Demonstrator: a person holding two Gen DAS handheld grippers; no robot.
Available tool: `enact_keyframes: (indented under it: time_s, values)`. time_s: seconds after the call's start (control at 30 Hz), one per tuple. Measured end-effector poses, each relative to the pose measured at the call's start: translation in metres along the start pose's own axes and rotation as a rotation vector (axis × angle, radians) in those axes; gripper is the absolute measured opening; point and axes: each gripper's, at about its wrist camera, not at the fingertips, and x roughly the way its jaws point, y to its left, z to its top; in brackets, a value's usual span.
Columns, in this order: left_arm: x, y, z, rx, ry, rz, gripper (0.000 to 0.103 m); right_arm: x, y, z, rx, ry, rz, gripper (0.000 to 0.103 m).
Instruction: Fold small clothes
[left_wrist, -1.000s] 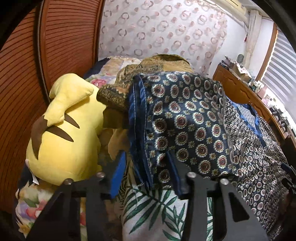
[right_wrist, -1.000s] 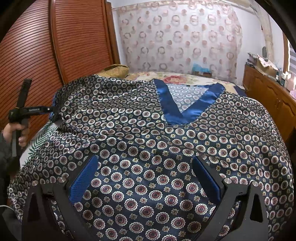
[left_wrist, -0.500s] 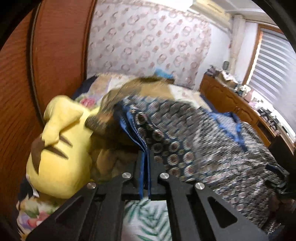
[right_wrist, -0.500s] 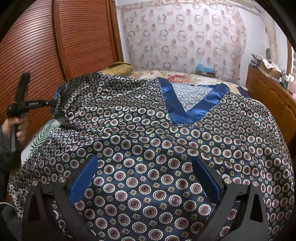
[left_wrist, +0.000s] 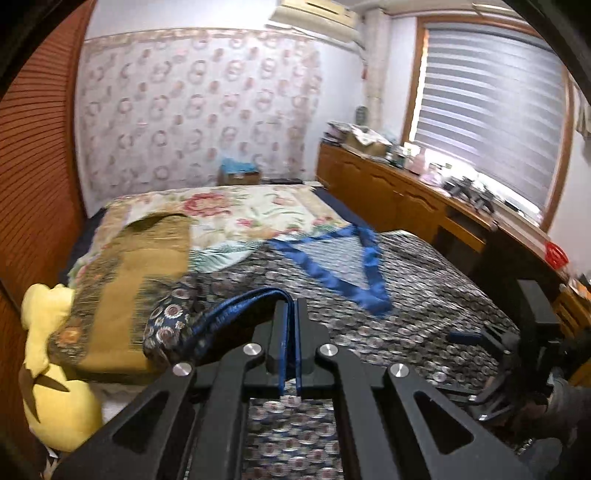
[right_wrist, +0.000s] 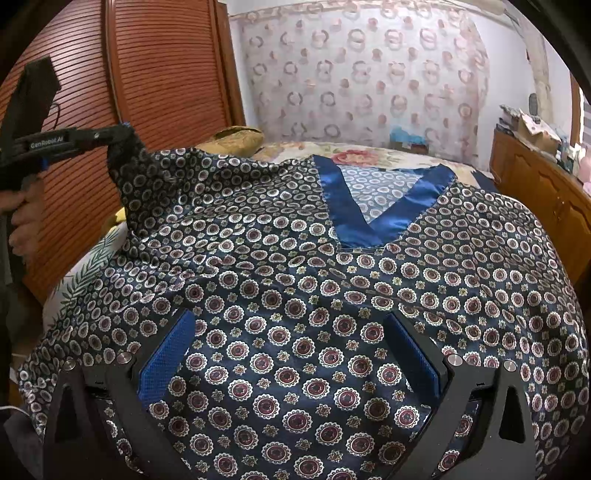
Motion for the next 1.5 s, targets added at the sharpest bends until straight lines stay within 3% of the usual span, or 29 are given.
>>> enact_keyframes:
  time_s: [0.23, 0.5, 0.7, 0.9, 1.07, 1.23, 1.33, 1.4, 1.47, 1.5]
  values:
    - [-0.019, -0.018, -0.005, 0.055, -0.008, 0.072, 0.024, -0.001, -0.001, 0.000, 0.005, -0.003, 0.001, 0.103]
    - [-0.038, 0.008, -0.031, -0.019, -0.025, 0.151, 0.046, -0.007, 0.005, 0.016, -0.058, -0.029, -0.005, 0.101]
    - [-0.050, 0.032, -0.057, -0.095, -0.030, 0.226, 0.049, 0.000, 0.028, 0.054, -0.165, -0.087, 0.037, 0.091]
    - [-0.058, 0.048, -0.076, -0.143, -0.028, 0.288, 0.049, 0.036, 0.063, 0.089, -0.242, -0.093, 0.130, 0.083]
    - [-0.060, 0.058, -0.084, -0.173, -0.021, 0.308, 0.049, 0.077, 0.102, 0.104, -0.306, -0.043, 0.214, 0.070]
    - [-0.060, 0.061, -0.091, -0.185, -0.013, 0.305, 0.049, 0.117, 0.136, 0.105, -0.353, 0.080, 0.292, 0.066]
    - [-0.058, 0.061, -0.095, -0.193, -0.009, 0.296, 0.049, 0.133, 0.148, 0.103, -0.378, 0.131, 0.305, 0.058]
    - [-0.057, 0.062, -0.096, -0.195, -0.007, 0.293, 0.049, 0.141, 0.153, 0.103, -0.399, 0.158, 0.304, 0.047]
    - [-0.055, 0.061, -0.096, -0.195, -0.005, 0.287, 0.049, 0.144, 0.153, 0.103, -0.407, 0.168, 0.311, 0.015]
    - [-0.054, 0.060, -0.097, -0.195, -0.004, 0.284, 0.049, 0.144, 0.151, 0.104, -0.405, 0.168, 0.319, 0.010]
